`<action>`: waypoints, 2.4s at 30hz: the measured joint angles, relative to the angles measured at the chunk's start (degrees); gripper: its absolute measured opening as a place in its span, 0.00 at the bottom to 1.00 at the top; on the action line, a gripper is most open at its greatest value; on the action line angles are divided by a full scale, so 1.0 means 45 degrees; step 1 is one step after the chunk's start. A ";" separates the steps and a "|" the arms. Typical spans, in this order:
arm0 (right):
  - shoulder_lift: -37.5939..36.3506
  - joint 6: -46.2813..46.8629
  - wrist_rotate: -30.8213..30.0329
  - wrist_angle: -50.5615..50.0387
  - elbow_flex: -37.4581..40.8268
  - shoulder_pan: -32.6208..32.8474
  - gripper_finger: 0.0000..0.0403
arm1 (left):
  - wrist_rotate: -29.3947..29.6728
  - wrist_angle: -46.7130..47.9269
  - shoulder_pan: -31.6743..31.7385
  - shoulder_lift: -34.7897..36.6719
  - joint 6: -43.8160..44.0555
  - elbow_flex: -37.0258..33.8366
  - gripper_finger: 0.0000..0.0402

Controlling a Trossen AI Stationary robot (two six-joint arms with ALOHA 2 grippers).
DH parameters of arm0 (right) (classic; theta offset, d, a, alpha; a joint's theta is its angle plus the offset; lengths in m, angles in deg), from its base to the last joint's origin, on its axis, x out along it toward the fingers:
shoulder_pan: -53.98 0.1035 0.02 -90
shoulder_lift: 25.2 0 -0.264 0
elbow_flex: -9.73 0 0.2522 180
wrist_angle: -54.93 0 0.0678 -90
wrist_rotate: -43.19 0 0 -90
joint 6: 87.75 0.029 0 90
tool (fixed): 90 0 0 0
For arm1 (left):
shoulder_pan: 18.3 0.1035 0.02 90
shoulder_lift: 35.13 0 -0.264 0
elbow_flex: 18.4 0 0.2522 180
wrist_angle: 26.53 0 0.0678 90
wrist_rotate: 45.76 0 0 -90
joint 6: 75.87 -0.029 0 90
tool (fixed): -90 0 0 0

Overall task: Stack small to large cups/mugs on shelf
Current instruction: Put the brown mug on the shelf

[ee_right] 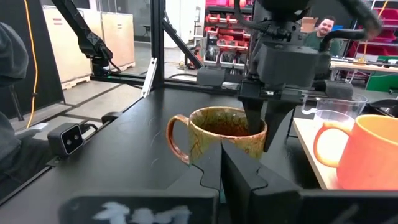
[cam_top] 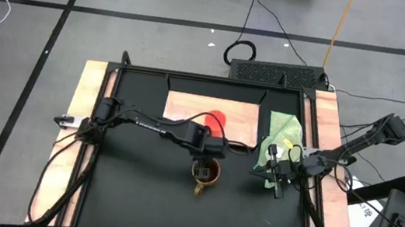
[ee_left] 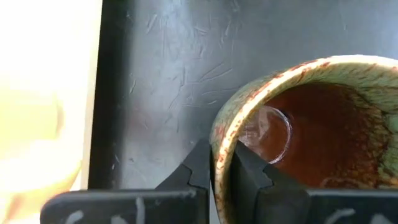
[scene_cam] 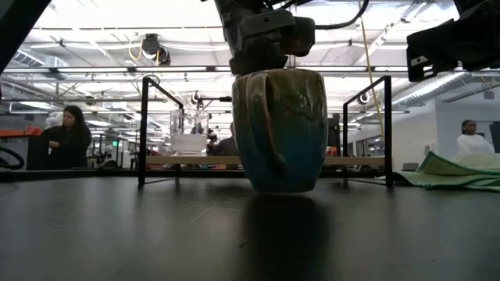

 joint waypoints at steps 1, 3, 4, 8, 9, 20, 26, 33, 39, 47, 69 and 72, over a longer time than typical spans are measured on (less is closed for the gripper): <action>0.0000 -0.0019 0.0000 0.0040 0.0000 0.0003 0.00 | 0.0082 0.0029 -0.0034 0.0000 0.0000 0.0000 0.08; 0.0000 -0.0087 0.0000 0.0148 -0.0009 0.0000 0.00 | 0.0111 0.0017 -0.0093 0.0000 0.0004 0.0000 0.08; 0.0000 -0.0092 0.0000 0.0184 -0.0010 0.0005 0.00 | 0.0111 0.0014 -0.0120 0.0000 0.0008 0.0000 0.08; 0.0000 -0.0088 0.0000 0.0322 -0.0011 0.0000 0.00 | 0.0111 0.0020 -0.0204 0.0000 0.0040 0.0000 0.08; 0.0000 -0.0086 0.0000 0.0326 -0.0015 0.0000 0.00 | 0.0111 0.0024 -0.0233 0.0000 0.0053 0.0000 0.08; 0.0000 0.0001 0.0005 0.0321 -0.0015 0.0005 0.00 | -0.0112 -0.0050 -0.0327 0.0005 0.0053 0.0000 0.13; 0.0000 0.0006 0.0005 0.0321 -0.0015 0.0002 0.00 | -0.0122 -0.0354 -0.0443 0.0005 -0.0049 0.0000 0.14; 0.0000 0.0009 0.0005 0.0321 -0.0015 0.0005 0.00 | -0.0198 -0.0500 -0.0534 0.0014 -0.0097 0.0000 0.16; 0.0000 0.0014 0.0005 0.0321 -0.0015 0.0003 0.00 | -0.0774 -0.0626 -0.0486 0.0049 0.0008 0.0015 0.30; 0.0002 0.0014 0.0005 0.0321 -0.0016 0.0002 0.00 | -0.0768 -0.0568 -0.0486 0.0049 -0.0087 0.0015 0.51; 0.0005 0.0048 0.0005 0.0316 -0.0019 0.0000 0.00 | -0.0792 0.1134 -0.0557 0.0036 -0.0356 0.1734 0.66; 0.0005 0.0053 0.0005 0.0311 -0.0019 0.0003 0.00 | -0.0787 0.1302 -0.0558 0.0020 -0.0355 0.2131 0.65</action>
